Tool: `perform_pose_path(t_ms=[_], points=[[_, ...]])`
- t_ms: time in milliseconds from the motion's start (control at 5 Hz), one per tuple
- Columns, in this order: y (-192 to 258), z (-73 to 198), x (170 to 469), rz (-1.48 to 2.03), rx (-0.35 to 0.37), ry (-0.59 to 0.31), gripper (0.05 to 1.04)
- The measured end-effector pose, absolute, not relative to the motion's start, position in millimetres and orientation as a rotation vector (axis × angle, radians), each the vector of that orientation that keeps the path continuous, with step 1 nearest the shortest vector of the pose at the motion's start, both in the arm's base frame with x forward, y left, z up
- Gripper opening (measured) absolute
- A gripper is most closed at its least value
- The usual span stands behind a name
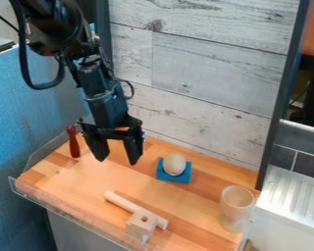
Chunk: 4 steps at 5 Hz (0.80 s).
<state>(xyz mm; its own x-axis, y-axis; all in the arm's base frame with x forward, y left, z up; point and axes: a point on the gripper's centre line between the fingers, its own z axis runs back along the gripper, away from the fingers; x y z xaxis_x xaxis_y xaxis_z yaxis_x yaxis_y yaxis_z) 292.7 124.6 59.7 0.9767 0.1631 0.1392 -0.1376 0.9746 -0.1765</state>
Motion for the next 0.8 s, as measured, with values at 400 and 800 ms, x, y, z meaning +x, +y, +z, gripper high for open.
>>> perform_pose_path(t_ms=[400,800], points=[[112.3,38.7,282.3,0.118,-0.177,-0.111,1.0],[98.2,34.0,272.4,0.043,-0.133,-0.147,1.0]])
